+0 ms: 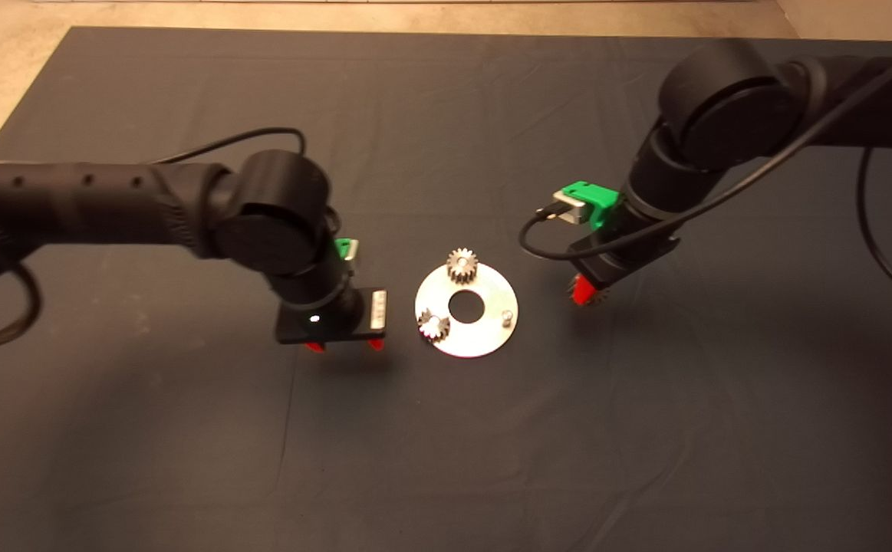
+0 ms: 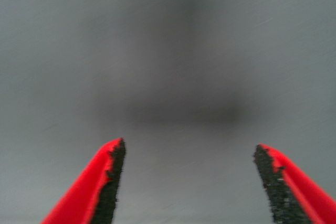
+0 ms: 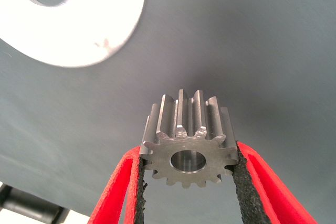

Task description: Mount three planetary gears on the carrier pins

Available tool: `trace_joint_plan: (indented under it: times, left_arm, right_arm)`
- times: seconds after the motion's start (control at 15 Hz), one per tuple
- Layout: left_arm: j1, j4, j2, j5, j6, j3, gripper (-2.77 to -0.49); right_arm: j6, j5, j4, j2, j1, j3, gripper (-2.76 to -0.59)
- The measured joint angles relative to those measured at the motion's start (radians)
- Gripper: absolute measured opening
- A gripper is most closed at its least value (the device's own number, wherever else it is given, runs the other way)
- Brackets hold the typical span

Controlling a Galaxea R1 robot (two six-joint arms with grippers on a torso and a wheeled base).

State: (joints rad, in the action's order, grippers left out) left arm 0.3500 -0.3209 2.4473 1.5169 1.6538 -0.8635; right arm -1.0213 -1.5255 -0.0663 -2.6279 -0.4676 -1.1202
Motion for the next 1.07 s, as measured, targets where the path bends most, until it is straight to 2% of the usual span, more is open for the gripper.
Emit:
trace_joint_plan:
  times: [0.13,0.27,0.33,0.47,0.67,0.8,0.87,1.0,1.07]
  left_arm:
    - [0.004,0.011,-0.097,0.003,-0.039,0.086,-1.5]
    - [0.004,0.023,-0.178,0.006,-0.061,0.158,-1.38]
    - [0.005,0.026,-0.216,0.006,-0.071,0.201,-1.38]
    - [0.005,0.044,-0.28,0.005,-0.082,0.262,-1.23]
    - [0.005,0.044,-0.33,0.008,-0.09,0.313,-1.22]
    - [0.006,0.045,-0.383,0.003,-0.092,0.349,-1.06]
    - [0.005,0.045,-0.404,0.006,-0.092,0.358,-1.06]
    - [0.006,0.045,-0.425,0.009,-0.092,0.377,-1.06]
    - [0.009,0.045,-0.432,0.008,-0.093,0.386,-1.06]
  right_arm:
    - [0.002,-0.002,0.0,-0.042,0.022,-0.051,-2.4]
    - [0.003,-0.002,0.0,-0.055,0.036,-0.067,-2.4]
    - [0.003,-0.004,0.0,-0.094,0.064,-0.102,-2.4]
    - [0.003,-0.004,0.0,-0.124,0.093,-0.128,-2.4]
    - [0.003,-0.005,0.0,-0.147,0.108,-0.147,-2.4]
    - [0.003,-0.006,0.0,-0.148,0.108,-0.16,-2.4]
    - [0.003,-0.009,0.0,-0.151,0.108,-0.164,-2.4]
    - [0.003,-0.024,0.0,-0.171,0.108,-0.175,-2.4]
    - [0.003,-0.024,0.0,-0.18,0.109,-0.183,-2.4]
